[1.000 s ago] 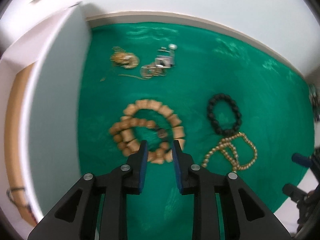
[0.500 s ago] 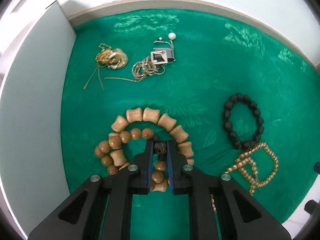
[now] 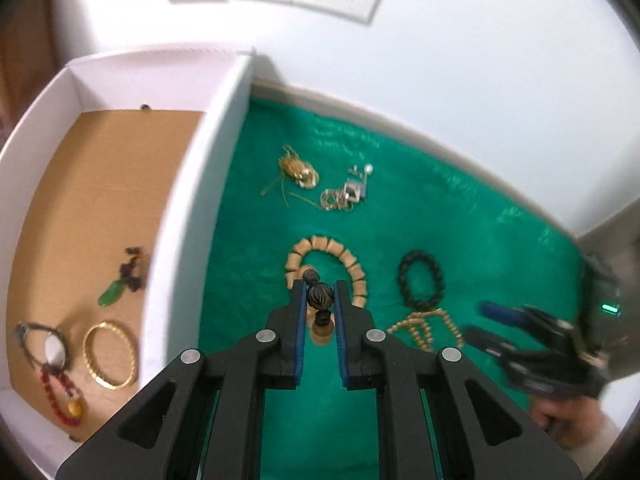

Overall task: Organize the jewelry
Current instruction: 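Carry wooden bracelet with left tool while right tool carries black bracelet into box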

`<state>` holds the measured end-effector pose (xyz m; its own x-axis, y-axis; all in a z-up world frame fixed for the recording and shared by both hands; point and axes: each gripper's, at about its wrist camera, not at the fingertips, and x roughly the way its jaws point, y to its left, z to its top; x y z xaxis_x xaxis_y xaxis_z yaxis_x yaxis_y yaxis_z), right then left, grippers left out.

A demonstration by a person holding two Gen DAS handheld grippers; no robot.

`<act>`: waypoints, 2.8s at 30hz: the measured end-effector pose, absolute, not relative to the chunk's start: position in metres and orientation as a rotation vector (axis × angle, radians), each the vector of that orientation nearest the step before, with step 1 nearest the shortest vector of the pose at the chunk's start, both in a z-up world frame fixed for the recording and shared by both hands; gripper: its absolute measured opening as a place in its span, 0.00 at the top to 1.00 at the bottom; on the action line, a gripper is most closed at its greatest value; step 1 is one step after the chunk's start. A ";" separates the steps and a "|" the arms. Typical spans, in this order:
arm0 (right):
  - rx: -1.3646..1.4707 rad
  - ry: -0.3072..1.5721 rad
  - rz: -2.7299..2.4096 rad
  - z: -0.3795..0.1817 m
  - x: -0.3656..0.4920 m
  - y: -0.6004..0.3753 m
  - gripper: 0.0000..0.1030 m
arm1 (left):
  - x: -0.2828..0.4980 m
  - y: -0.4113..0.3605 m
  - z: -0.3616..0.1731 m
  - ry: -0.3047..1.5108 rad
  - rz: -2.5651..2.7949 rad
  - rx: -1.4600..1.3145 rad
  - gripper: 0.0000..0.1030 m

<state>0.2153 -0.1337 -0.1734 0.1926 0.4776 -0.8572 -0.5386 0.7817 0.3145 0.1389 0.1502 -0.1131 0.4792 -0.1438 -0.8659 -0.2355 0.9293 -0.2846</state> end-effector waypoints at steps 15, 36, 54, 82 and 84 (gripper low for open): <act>-0.389 1.235 0.641 -0.221 0.232 -0.043 0.88 | 0.112 0.172 -0.102 1.102 0.113 -0.457 0.89; 0.106 1.176 0.845 -0.061 0.248 -0.120 0.88 | 0.080 0.166 -0.049 1.073 0.094 -0.503 0.89; 0.018 1.094 1.233 0.018 0.184 0.024 0.88 | -0.017 0.285 -0.006 0.959 0.381 -0.584 0.89; -0.280 1.200 1.295 -0.086 0.106 0.180 0.88 | -0.017 0.319 -0.117 1.136 0.473 -0.635 0.89; -0.297 1.193 1.292 -0.088 0.105 0.181 0.88 | -0.015 0.319 -0.120 1.138 0.477 -0.635 0.89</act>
